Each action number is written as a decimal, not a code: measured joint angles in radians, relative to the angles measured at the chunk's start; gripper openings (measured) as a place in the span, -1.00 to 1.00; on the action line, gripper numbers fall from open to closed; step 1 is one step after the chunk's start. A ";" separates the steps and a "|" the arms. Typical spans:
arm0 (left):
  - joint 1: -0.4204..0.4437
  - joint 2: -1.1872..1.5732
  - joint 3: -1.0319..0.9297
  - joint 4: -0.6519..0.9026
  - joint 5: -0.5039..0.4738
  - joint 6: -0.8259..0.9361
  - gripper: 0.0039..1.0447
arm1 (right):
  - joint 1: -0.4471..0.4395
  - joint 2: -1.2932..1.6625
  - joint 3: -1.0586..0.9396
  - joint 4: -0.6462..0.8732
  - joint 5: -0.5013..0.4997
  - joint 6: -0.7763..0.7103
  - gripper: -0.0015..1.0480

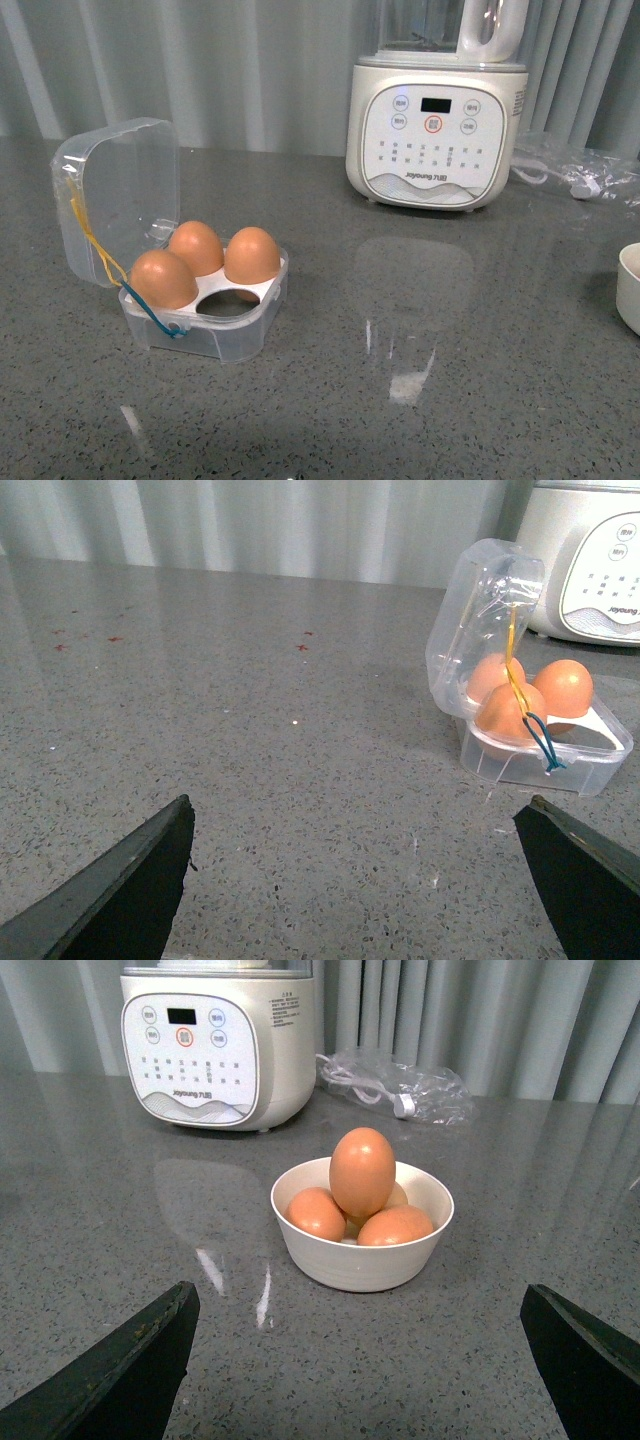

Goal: Put egg into box

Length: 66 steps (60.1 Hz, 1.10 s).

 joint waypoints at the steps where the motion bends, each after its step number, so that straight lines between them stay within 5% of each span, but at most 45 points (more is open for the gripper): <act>1: 0.000 0.000 0.000 0.000 0.000 0.000 0.87 | 0.000 0.000 0.000 0.000 0.000 0.000 0.86; 42: 0.000 0.000 0.000 0.000 0.000 0.000 0.87 | 0.000 0.000 0.000 0.000 0.000 0.000 0.86; 51: 0.000 0.000 0.000 0.000 -0.001 0.000 0.87 | 0.114 0.160 0.091 -0.164 0.357 0.031 0.86; 66: 0.000 0.000 0.000 0.000 0.000 0.000 0.87 | -0.021 0.477 0.251 0.138 0.244 0.009 0.86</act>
